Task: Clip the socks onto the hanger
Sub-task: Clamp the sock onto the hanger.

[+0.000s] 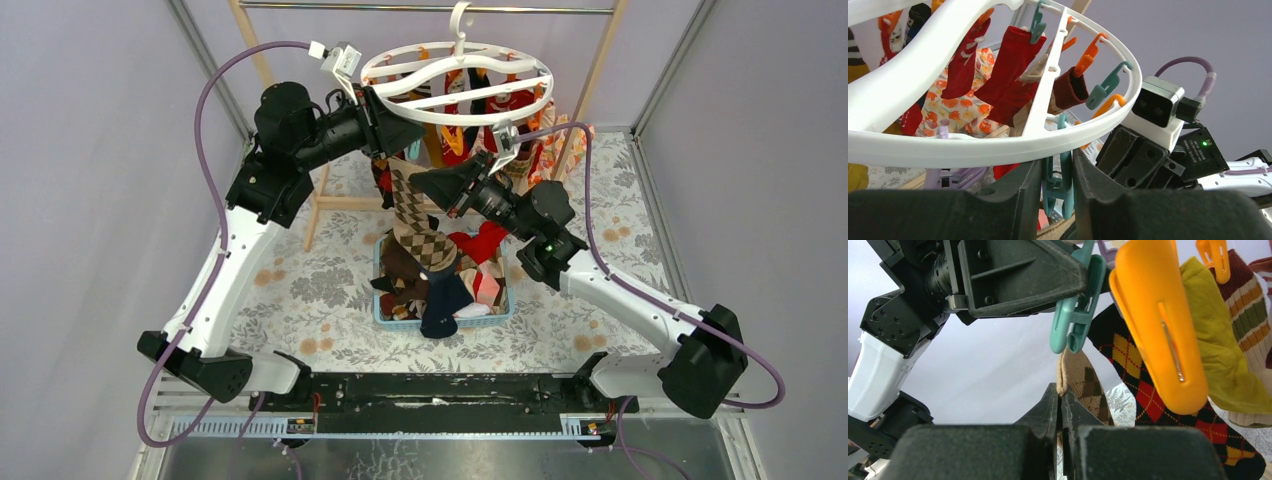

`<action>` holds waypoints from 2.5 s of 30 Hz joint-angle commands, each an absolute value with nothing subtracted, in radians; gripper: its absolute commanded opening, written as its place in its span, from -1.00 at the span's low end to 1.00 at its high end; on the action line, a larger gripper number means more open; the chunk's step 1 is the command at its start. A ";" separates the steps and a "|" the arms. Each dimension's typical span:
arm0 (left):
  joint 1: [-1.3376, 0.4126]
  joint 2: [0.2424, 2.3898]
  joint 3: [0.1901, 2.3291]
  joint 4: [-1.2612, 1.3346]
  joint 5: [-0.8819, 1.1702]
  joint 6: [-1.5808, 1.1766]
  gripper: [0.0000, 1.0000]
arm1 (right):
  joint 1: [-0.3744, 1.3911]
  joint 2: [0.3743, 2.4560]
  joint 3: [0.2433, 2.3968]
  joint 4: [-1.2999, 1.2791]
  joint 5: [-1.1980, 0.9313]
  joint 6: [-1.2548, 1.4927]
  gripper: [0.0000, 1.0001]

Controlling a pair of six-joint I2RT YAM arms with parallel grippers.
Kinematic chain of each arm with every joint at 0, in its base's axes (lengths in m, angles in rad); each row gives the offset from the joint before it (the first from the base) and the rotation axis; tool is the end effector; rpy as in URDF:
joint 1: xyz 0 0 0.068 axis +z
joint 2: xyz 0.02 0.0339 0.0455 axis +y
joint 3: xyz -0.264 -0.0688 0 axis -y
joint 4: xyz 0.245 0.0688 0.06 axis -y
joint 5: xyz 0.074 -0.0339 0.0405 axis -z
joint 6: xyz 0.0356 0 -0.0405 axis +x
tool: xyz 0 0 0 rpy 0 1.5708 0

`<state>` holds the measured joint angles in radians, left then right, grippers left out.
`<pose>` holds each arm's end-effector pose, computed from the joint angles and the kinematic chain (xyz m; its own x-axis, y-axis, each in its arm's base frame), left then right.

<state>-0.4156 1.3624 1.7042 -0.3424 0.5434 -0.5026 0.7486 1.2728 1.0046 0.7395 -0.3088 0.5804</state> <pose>0.2493 -0.1301 0.5104 -0.3948 -0.2764 -0.8762 0.7171 0.5034 -0.4820 0.2057 0.2058 0.4078 -0.1862 0.5401 -0.8207 -0.8905 0.2601 0.3732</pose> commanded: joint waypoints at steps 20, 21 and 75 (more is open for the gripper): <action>-0.388 1.346 1.705 -0.266 0.659 -0.520 -1.00 | 0.695 1.279 1.041 0.845 -0.356 0.627 -1.00; -0.389 1.347 1.707 -0.266 0.661 -0.517 -1.00 | 0.695 1.280 1.044 0.845 -0.359 0.630 -1.00; -0.376 1.265 1.673 -0.305 0.590 -0.414 0.97 | 0.652 1.310 1.146 0.844 -0.402 0.683 -0.71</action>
